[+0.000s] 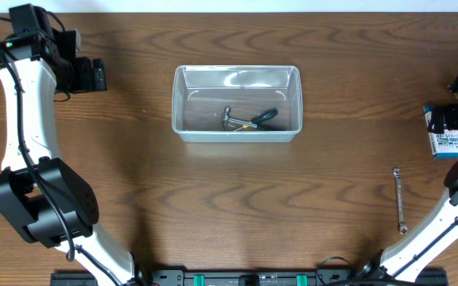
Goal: Pack container
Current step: 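Lower and close the right gripper on the screwdriver set package top, then lift the package and carry it left over the clear box, then lower the package into the box and open the right gripper, then raise the right gripper and move it right toward the steel wrench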
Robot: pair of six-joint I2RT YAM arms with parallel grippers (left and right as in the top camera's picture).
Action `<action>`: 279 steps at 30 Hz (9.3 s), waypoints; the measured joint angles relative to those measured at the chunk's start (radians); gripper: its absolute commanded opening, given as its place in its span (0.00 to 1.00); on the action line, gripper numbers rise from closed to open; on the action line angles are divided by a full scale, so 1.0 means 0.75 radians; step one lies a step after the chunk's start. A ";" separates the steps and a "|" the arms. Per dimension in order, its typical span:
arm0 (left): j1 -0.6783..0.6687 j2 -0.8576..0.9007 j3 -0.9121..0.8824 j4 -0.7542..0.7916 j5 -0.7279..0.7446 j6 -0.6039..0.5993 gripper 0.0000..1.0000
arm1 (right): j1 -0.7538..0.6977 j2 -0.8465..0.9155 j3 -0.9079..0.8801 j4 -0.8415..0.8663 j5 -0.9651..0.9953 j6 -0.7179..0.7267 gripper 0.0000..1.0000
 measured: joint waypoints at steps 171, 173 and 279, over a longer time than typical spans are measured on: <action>0.000 0.000 0.000 -0.001 0.000 0.000 0.98 | 1.415 0.130 0.354 -0.232 -0.250 -0.212 0.79; 0.000 0.000 0.000 0.000 0.000 0.000 0.98 | 1.409 0.130 0.354 -0.233 -0.249 -0.212 0.79; 0.000 0.000 0.000 0.000 0.000 0.000 0.98 | 0.257 -1.160 -0.977 -0.168 -0.018 0.173 0.99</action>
